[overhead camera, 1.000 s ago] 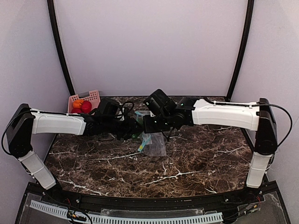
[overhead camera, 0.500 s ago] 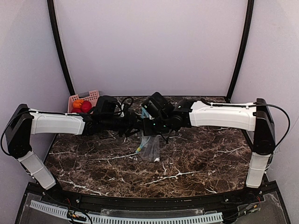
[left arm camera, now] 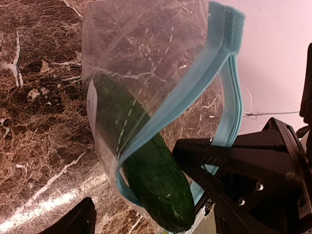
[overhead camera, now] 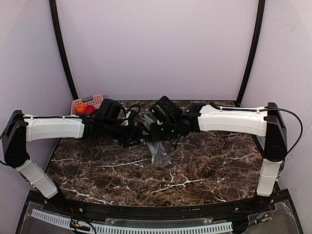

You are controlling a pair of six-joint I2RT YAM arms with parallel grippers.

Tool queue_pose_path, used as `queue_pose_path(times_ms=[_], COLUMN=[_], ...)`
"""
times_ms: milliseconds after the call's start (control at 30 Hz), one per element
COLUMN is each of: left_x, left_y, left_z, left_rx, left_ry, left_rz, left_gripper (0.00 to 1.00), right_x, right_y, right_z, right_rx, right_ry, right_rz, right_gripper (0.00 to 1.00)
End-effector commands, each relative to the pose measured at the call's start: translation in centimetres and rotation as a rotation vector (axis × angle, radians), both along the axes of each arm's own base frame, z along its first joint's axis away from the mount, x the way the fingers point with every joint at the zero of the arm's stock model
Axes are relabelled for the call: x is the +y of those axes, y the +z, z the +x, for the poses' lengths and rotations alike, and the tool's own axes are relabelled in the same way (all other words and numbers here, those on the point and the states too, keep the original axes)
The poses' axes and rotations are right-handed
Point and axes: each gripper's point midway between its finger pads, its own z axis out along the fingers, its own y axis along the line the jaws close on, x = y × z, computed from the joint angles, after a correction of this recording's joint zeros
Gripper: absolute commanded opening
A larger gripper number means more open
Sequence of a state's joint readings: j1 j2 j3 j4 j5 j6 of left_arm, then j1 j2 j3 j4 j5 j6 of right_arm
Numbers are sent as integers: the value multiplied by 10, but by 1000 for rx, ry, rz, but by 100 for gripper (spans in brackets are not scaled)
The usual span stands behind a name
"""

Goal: Place the food in the zip-top bag and seal the zipper
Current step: Place the fake vegetable in the zipper food storage bag.

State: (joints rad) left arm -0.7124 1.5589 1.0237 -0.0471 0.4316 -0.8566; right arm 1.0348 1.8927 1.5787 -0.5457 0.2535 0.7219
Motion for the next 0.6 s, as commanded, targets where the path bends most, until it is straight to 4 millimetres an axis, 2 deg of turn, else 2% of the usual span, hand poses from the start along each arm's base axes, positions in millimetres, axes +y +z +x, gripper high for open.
queue_pose_path(times_ms=[0,67,167,267,367,567], left_x=[12,25,33,29,27,21], left_y=[4,2,2,2,-2,-2], left_z=[-13,-9,-7,-9,-7,0], left_rx=[-31,-58,-78,-67,-59,-67], left_ry=[-28,14,33,23,22,23], left_rz=[51,114,154,134,137,121], left_gripper=[84,83,78,71,59,41], right_x=[-3,-3,-3,-2,-1,-2], right_y=[11,12,12,11,10,9], right_z=[3,3,3,2,2,1], right_rx=[-1,1,4,6,8,13], right_ry=[-20,-19,-17,-13,-7,-5], right_rz=[39,43,45,46,48,49], right_gripper=[0,0,0,0,0,0])
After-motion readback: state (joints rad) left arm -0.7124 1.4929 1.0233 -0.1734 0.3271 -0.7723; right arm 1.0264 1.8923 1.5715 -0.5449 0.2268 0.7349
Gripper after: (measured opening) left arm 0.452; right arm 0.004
